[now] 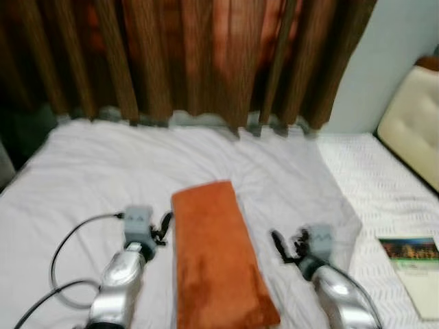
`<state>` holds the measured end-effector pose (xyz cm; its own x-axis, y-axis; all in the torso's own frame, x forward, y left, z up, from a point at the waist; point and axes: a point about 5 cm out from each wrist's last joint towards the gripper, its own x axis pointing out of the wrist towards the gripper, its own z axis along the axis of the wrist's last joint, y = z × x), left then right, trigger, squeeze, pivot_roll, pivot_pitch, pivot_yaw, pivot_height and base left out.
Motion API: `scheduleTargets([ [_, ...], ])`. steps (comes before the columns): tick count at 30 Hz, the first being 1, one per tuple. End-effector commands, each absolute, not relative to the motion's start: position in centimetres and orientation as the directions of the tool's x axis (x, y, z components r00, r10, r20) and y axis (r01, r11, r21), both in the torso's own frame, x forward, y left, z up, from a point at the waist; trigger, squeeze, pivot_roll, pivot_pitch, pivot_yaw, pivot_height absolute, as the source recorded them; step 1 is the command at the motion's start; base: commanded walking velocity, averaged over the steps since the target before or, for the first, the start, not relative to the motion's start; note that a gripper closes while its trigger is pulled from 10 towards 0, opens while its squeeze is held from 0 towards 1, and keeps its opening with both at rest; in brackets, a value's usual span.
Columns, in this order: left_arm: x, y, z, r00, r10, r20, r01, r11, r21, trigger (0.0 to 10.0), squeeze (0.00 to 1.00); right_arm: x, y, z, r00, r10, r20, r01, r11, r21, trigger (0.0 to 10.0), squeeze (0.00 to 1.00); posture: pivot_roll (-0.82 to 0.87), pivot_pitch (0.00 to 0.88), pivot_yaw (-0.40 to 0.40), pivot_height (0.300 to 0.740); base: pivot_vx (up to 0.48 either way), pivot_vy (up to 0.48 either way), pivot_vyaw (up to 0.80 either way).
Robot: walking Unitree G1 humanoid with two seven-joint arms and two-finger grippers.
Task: Clean up the room
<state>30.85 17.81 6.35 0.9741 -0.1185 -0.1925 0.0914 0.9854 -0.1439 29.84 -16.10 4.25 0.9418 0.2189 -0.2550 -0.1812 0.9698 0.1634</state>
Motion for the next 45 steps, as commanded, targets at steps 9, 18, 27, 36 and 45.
scheduleTargets([
  [9,33.8,19.5,8.6,0.986,-0.106,-0.132,0.029,0.873,-0.487,10.0,0.0,33.4,-17.6,6.4,0.954,0.168,-0.25,-0.119,0.973,0.2,10.0,0.0,-0.08,0.619,-0.164,0.74,0.0,0.0,0.0],
  [18,33.4,21.9,10.6,1.0,-0.024,-0.015,0.007,0.742,-0.671,10.0,0.0,36.2,-15.5,9.7,0.961,0.237,-0.14,-0.18,0.926,0.332,10.0,0.0,-0.06,0.726,-0.173,0.74,0.0,0.0,0.0],
  [27,32.7,20.1,12.1,0.993,-0.112,0.047,0.117,0.767,-0.631,10.0,1.0,36.3,-14.1,9.9,0.95,0.296,-0.101,-0.223,0.867,0.445,10.0,1.0,-0.06,0.727,-0.162,0.74,0.0,0.0,0.0],
  [36,32.4,18.5,12.4,0.974,-0.205,0.101,0.206,0.601,-0.772,10.0,0.0,36.8,-14.2,11.5,0.919,0.395,-0.019,-0.335,0.804,0.491,10.0,0.0,-0.06,0.717,-0.167,0.74,0.0,0.0,0.0],
  [45,31.4,16.3,10.3,0.96,-0.263,0.093,0.206,0.447,-0.871,10.0,0.0,37.8,-14.7,16.1,0.856,0.506,0.105,-0.508,0.787,0.352,10.0,0.0,-0.09,0.731,-0.199,0.74,0.0,0.0,0.0],
])
